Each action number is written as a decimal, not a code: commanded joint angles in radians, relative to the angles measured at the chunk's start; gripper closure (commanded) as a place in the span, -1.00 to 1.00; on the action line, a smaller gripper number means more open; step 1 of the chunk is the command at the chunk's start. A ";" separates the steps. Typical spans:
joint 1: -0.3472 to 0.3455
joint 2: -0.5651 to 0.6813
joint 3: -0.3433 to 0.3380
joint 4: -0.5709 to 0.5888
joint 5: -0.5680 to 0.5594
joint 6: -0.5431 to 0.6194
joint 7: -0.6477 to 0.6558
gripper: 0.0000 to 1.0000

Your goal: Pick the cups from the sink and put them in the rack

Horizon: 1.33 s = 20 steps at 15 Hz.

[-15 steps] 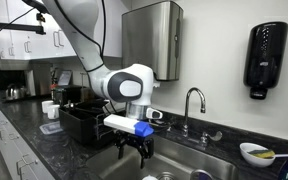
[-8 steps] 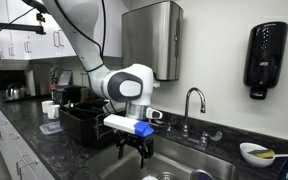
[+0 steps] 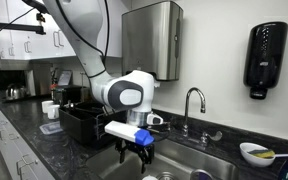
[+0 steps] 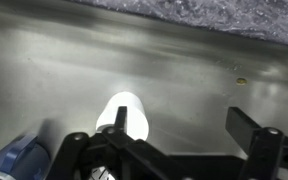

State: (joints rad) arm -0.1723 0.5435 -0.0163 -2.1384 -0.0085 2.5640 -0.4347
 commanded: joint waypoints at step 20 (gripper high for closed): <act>-0.032 0.314 0.035 0.289 -0.038 0.035 0.015 -1.00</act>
State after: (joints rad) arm -0.1838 0.8137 0.0032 -1.8993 -0.0334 2.6043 -0.4320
